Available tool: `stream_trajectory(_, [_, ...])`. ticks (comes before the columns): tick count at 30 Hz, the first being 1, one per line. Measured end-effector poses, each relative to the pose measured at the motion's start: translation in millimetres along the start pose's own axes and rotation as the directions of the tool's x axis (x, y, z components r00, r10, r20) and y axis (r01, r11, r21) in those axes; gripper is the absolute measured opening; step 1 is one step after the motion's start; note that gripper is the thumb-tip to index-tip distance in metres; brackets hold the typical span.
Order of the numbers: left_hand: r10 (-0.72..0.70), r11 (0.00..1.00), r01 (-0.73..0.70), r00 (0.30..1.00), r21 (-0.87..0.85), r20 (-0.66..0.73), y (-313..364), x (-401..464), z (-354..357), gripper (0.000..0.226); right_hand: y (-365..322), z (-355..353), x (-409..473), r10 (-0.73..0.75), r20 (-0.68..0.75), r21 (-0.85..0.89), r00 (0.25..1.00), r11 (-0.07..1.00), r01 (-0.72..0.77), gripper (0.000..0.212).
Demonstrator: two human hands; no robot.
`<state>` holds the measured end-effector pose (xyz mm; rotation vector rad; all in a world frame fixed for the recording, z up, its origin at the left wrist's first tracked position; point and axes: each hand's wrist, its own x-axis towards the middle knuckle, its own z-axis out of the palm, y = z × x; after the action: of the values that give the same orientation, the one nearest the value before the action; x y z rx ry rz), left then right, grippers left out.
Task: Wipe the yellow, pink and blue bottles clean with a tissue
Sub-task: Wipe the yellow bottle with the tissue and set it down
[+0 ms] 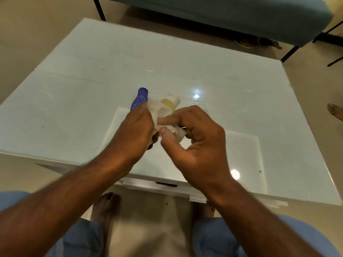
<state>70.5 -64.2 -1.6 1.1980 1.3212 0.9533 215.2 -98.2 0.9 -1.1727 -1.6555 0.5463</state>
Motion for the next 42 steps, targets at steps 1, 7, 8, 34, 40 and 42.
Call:
stream_trajectory(1, [0.007, 1.0, -0.007, 1.0, -0.004, 0.021, -1.7, 0.3, -0.1, 0.028, 2.4, -2.0, 3.9, 0.029, -0.028, -0.007, 0.999, 1.0, -0.029, 0.013])
stream_trajectory(7, [-0.01, 0.999, 0.011, 0.999, -0.045, 0.042, 1.2, -2.4, 1.9, 0.03, 2.8, -2.8, 5.1, 0.055, -0.065, 0.01, 0.996, 0.998, -0.055, 0.008])
stream_trajectory(8, [-0.003, 0.999, 0.004, 1.0, -0.044, 0.02, 2.8, -2.8, 2.1, 0.024, -1.3, 1.2, 0.2, 0.019, -0.011, 0.026, 1.0, 0.999, -0.019, 0.01])
stream_trajectory(34, [-0.056, 0.982, 0.079, 0.989, -0.173, 0.135, 6.6, 4.8, -7.1, 0.041, 7.3, -10.0, 8.8, 0.185, 0.072, 0.015, 0.98, 0.982, -0.186, 0.055])
stream_trajectory(40, [-0.195, 0.899, 0.213, 0.977, -0.382, 0.086, 7.1, 6.2, -11.9, 0.039, 14.6, -12.1, 8.3, -0.024, 0.197, -0.221, 0.98, 0.973, 0.068, 0.074])
stream_trajectory(42, [-0.22, 0.884, 0.235, 0.972, -0.404, 0.085, 7.5, 6.2, -11.5, 0.038, 15.3, -12.6, 8.8, -0.027, 0.239, -0.253, 0.971, 0.963, 0.089, 0.079])
